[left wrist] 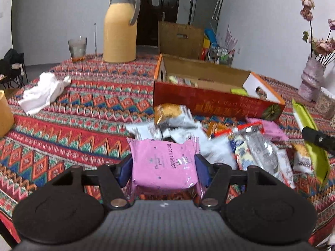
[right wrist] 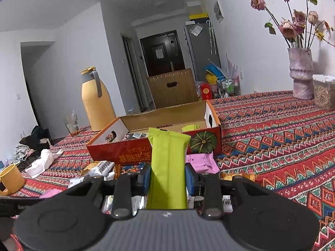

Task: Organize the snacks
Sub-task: 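Grasp the pink wrapped cake with the left tool while the right tool holds the green bar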

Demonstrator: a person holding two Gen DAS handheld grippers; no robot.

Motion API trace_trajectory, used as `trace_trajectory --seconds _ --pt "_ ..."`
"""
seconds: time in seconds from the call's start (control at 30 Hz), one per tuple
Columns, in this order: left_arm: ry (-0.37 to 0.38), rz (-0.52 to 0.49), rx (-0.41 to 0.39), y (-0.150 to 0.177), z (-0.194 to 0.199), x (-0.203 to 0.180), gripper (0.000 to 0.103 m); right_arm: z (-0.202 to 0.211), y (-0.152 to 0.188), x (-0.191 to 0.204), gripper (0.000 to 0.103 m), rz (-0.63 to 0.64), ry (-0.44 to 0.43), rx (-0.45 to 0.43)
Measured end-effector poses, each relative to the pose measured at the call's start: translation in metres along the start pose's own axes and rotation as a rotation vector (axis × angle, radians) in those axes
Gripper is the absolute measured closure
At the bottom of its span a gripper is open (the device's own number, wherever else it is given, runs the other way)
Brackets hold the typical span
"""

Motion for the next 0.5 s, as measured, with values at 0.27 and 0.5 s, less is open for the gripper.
trace_trajectory --seconds 0.27,0.5 --pt "0.013 -0.016 -0.057 -0.032 0.004 -0.014 0.041 -0.007 -0.021 0.004 0.071 0.017 0.005 -0.04" --pt "0.03 -0.037 -0.097 -0.068 -0.007 -0.031 0.041 -0.026 -0.045 0.008 0.071 0.04 0.014 -0.068"
Point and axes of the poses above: each gripper's, at about its wrist camera, not at the fingertips, and z roughly against the way its jaws point, x to its left, y to its underside, the point moved 5 cm from there along -z, roughly the way its jaws point, and after that the axes turned 1 degree about y, right-handed, at the moved point
